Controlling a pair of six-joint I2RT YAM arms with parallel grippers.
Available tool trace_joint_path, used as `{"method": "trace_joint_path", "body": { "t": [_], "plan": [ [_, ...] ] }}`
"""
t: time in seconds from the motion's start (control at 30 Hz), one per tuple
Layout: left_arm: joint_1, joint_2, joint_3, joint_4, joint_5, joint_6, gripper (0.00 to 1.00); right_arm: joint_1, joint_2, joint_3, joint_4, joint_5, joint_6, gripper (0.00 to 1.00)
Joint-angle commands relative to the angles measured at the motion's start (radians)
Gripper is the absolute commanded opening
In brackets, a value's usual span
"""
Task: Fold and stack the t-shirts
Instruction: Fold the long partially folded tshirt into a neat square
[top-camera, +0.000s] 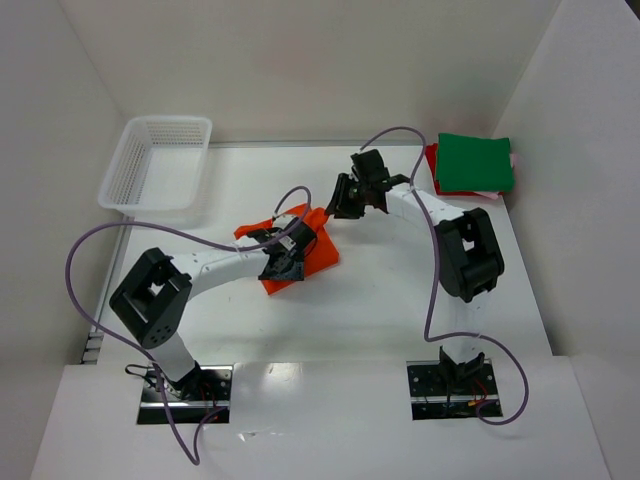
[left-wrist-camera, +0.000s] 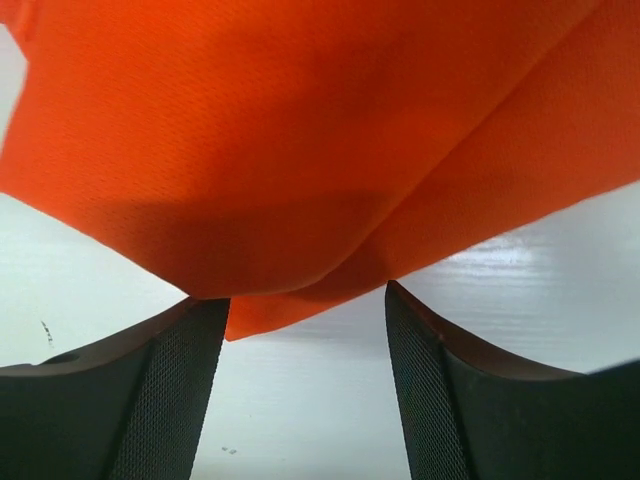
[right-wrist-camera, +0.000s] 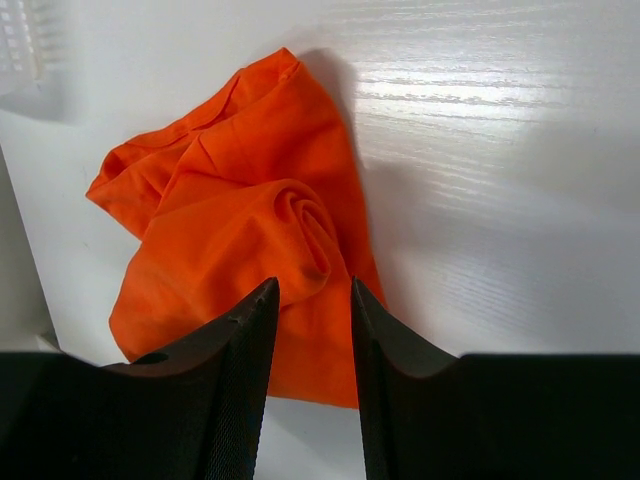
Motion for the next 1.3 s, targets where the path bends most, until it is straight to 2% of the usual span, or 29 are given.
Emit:
{"method": "trace_joint_path", "body": {
  "t": [0.0,0.53,0.63,0.67,0.77,0.83,0.93,0.97,1.2,1.27],
  "plan": [
    [-0.003,-0.008,0.035,0.017,-0.065,-0.046,0.71,-0.007,0.028,0.04,0.049,-0.017,0.001,0.41],
    [-0.003,0.043,0.06,0.074,-0.075,-0.109,0.57,-0.007,0.077,0.078,0.068,-0.035,-0.008,0.4],
    [-0.003,0.054,0.06,0.065,-0.075,-0.119,0.49,-0.007,0.087,0.087,0.068,-0.045,-0.008,0.4],
    [-0.003,0.054,0.06,0.065,-0.075,-0.119,0.48,-0.007,0.087,0.087,0.068,-0.045,-0.008,0.36],
    [-0.003,0.043,0.06,0.056,-0.075,-0.13,0.41,-0.007,0.096,0.087,0.068,-0.045,-0.008,0.35],
    [0.006,0.043,0.06,0.042,-0.075,-0.13,0.41,-0.007,0.096,0.087,0.068,-0.045,-0.008,0.35],
    [0.017,0.024,0.05,0.017,-0.046,-0.155,0.48,-0.007,0.096,0.087,0.068,-0.045,-0.008,0.35],
    [0.017,-0.038,0.018,0.017,0.01,-0.229,0.59,-0.007,0.096,0.087,0.068,-0.045,-0.008,0.35],
    [0.017,-0.088,-0.037,0.086,0.075,-0.279,0.59,-0.007,0.096,0.087,0.068,-0.045,-0.017,0.35],
    [0.017,-0.088,-0.037,0.086,0.084,-0.279,0.55,-0.007,0.096,0.087,0.068,-0.045,-0.017,0.35]
  ]
}}
